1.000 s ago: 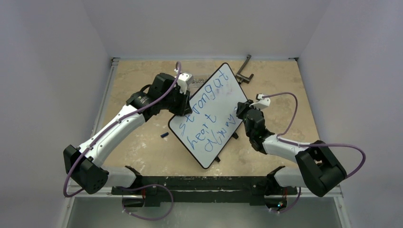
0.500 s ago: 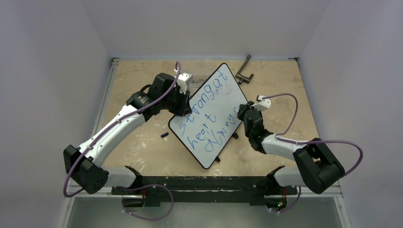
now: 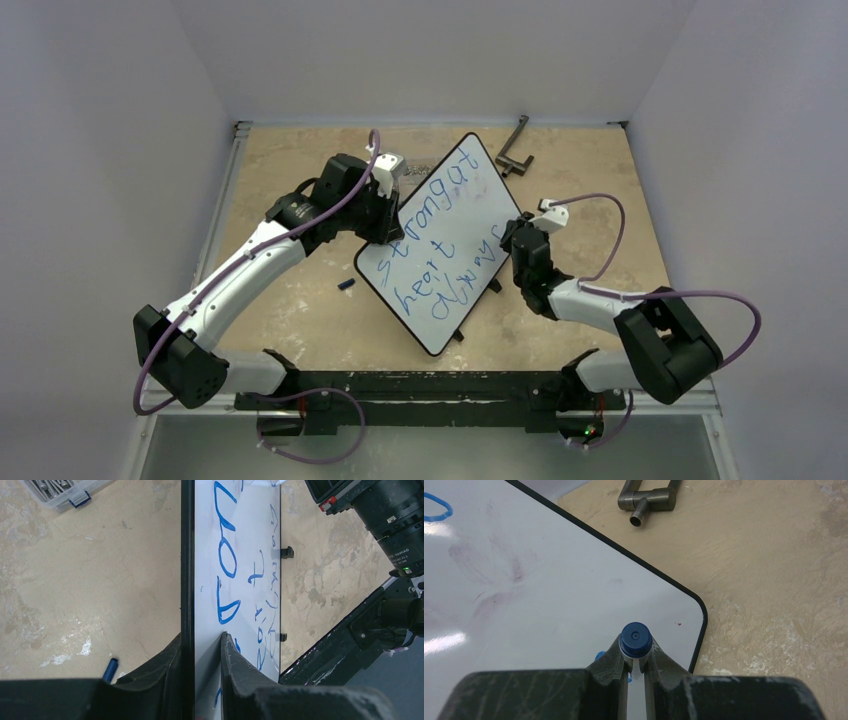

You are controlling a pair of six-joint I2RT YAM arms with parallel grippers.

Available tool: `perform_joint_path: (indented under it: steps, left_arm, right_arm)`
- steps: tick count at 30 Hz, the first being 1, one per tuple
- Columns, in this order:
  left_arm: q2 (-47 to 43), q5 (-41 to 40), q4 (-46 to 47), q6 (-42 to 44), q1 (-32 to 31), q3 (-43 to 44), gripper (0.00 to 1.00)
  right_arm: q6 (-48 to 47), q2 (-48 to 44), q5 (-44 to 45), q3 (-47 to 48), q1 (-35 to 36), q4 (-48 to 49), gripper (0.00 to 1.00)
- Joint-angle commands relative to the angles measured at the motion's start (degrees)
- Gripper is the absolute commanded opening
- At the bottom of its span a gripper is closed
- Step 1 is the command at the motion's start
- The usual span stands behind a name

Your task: Write a sentence on the whiteboard

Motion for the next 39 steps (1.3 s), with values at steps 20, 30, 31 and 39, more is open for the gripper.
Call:
perform_joint_path:
  steps: [20, 30, 31, 39]
  left_arm:
    - [0.73, -11.82, -5.21, 9.6, 0.86, -0.81, 0.0]
    - [0.78, -11.85, -5.28, 9.61, 0.84, -0.82, 0.0]
    - [0.76, -11.93, -5.26, 9.61, 0.88, -0.81, 0.0]
    - [0.44, -12.59, -5.45, 9.52, 0.81, -0.98, 0.0]
  right_arm:
    - [2.28, -1.62, -9.03, -2.78, 0.46, -0.77, 0.0]
    - [1.86, -4.42, -12.38, -2.3, 0.75, 0.07, 0.0]
    - [1.9, -4.68, -12.51, -2.14, 0.74, -0.1, 0.0]
    - [2.82, -13.87, -10.12, -2.08, 0.76, -8.41, 0.0]
